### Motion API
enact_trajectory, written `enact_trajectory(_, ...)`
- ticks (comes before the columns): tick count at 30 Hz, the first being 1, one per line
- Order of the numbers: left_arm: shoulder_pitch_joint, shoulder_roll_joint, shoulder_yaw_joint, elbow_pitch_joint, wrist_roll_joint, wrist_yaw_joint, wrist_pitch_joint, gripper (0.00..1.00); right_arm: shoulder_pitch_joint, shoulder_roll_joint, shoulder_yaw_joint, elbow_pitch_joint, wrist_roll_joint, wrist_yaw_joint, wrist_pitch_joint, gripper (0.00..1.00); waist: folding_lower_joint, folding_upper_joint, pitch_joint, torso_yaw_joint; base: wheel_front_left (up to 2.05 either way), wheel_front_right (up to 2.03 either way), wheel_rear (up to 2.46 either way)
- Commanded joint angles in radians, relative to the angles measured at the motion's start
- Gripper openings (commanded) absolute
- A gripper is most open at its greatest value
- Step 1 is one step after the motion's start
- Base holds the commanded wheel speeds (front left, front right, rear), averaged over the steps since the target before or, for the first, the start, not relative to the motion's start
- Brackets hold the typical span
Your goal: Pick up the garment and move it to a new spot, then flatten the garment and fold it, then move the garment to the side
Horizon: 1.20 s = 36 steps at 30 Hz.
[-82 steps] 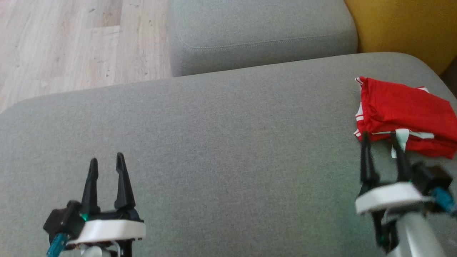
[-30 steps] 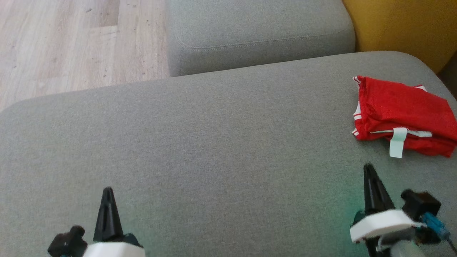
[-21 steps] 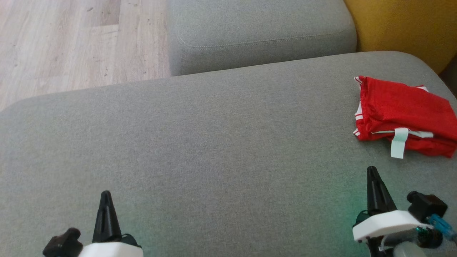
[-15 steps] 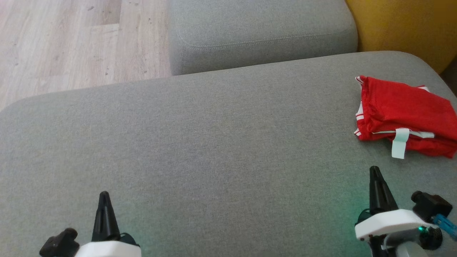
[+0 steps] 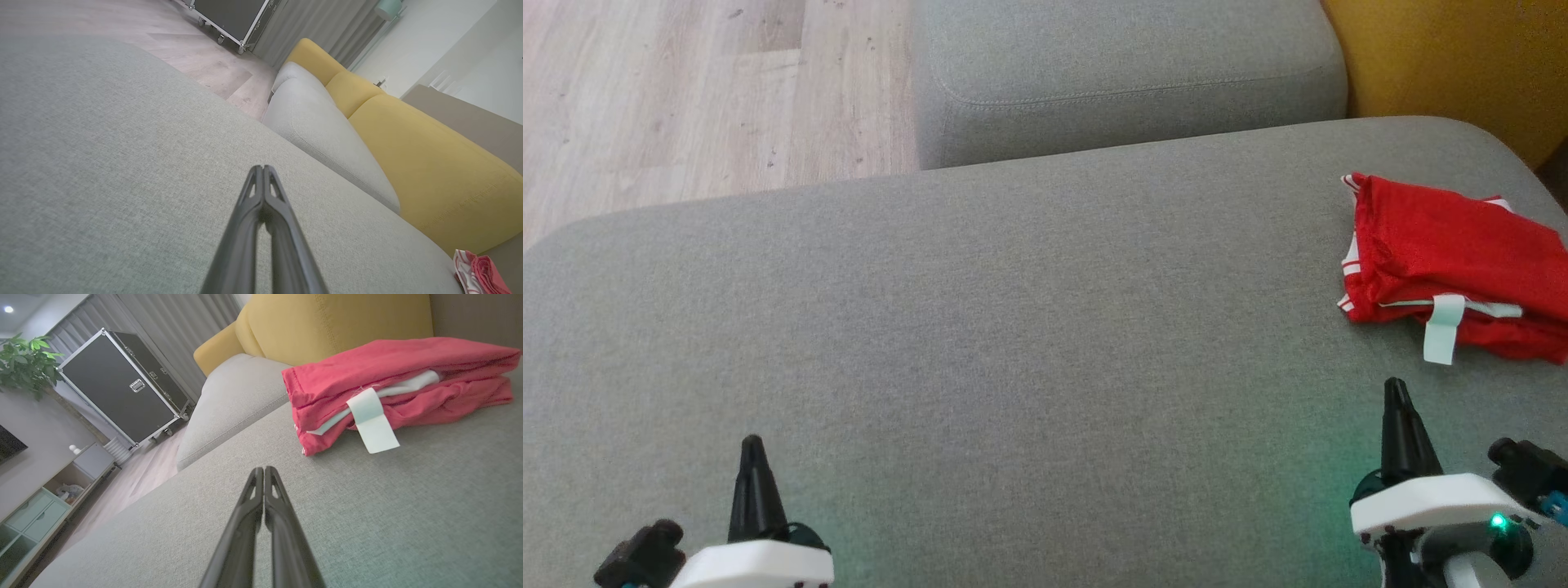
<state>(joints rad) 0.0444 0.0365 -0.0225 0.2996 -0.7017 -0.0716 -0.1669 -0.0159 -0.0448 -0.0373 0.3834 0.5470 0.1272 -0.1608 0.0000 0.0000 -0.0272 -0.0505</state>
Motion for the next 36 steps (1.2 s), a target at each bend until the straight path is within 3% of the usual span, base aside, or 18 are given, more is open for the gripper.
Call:
enact_trajectory(1,-0.053,0.005,0.023,-0.035,-0.026,-0.008,0.008,0.00,-0.058,-0.002,0.000,-0.039,0.034,0.001,0.009,0.00,0.0000,0.0000,0.001,0.001,0.00,0.00,0.00)
enact_trajectory(36,-0.089,0.008,0.064,-0.042,-0.350,-0.027,0.108,0.00,-0.071,-0.003,-0.028,-0.075,0.412,0.002,0.106,0.00,0.0000,0.0000,0.011,0.019,0.00,0.00,0.00)
